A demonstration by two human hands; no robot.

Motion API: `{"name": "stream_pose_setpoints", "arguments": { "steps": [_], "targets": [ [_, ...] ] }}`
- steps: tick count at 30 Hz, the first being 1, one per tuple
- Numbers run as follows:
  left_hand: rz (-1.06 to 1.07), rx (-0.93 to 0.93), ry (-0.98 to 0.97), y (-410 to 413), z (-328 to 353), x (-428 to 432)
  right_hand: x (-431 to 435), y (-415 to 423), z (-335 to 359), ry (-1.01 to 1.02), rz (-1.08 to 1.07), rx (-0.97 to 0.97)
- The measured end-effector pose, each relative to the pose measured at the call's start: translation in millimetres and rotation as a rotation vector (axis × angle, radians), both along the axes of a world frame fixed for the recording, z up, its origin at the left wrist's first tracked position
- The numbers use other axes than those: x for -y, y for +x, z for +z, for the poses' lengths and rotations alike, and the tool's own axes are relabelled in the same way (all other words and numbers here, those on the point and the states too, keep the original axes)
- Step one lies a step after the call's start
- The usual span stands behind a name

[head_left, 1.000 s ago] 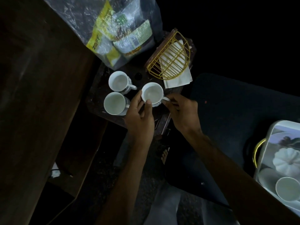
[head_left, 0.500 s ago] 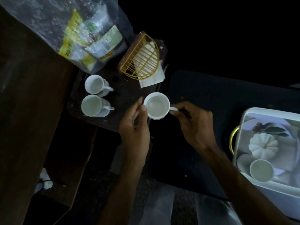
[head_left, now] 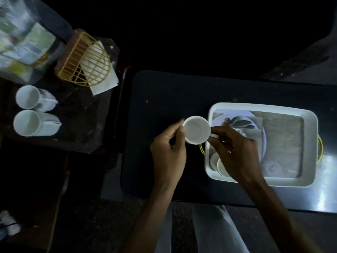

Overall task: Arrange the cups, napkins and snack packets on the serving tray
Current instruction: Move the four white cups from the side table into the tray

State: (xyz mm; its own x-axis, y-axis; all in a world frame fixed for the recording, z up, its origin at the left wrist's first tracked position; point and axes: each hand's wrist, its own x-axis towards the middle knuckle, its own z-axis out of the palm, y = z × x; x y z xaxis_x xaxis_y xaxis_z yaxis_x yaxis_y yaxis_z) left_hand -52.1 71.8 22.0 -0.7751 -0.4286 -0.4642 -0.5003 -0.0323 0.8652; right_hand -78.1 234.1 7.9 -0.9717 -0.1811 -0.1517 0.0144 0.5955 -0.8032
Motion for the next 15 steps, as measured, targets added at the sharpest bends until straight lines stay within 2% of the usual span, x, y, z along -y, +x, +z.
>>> {"name": "stream_pose_setpoints", "arguments": {
  "steps": [15],
  "targets": [
    [-0.094,0.128,-0.071,-15.0,-49.7,-91.6,-100.2,-14.2,-44.4,0.051,0.028,0.033]
  ]
}}
